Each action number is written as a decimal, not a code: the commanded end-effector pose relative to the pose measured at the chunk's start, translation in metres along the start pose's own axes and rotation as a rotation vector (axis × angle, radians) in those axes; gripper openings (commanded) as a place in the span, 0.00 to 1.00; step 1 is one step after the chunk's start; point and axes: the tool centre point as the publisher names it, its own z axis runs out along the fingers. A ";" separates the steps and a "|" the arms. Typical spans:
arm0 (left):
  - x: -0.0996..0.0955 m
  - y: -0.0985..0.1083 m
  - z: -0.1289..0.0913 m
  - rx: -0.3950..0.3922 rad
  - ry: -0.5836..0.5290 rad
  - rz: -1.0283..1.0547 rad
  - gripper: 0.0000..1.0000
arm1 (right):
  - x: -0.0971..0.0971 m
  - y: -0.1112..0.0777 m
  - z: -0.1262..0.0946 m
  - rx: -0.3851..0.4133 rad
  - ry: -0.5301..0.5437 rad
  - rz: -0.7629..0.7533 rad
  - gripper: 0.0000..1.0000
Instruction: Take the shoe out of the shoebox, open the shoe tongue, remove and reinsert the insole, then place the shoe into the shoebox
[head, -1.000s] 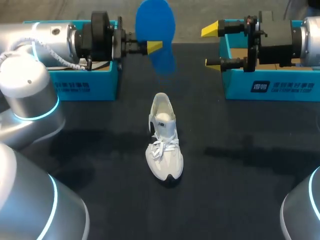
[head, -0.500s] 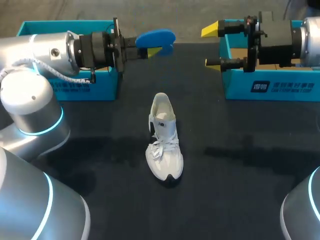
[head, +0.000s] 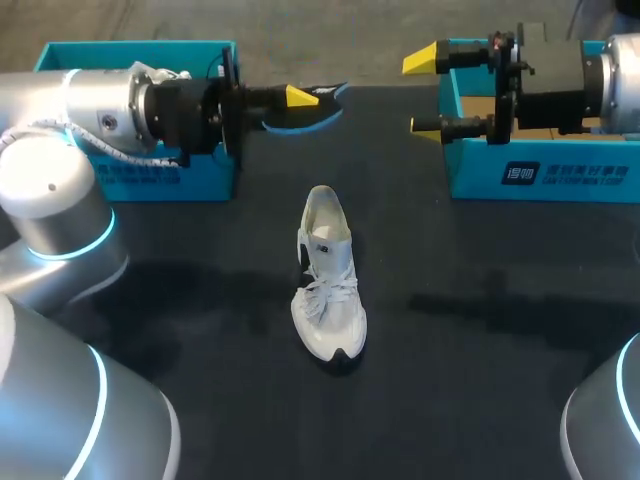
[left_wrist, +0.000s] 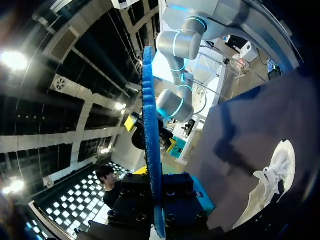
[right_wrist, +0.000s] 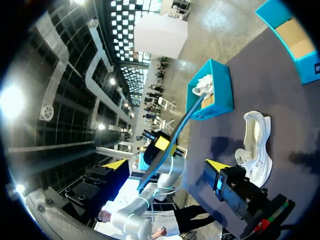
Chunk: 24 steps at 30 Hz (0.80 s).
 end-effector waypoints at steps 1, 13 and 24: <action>-0.001 0.003 0.002 0.011 0.011 0.052 0.00 | 0.001 0.001 0.003 -0.002 -0.002 0.001 1.00; 0.008 0.009 0.008 0.019 0.042 0.428 0.00 | 0.001 0.001 0.003 -0.002 -0.002 0.001 1.00; 0.012 0.016 0.012 -0.004 0.073 0.476 0.00 | 0.002 0.000 0.006 0.001 0.005 -0.006 1.00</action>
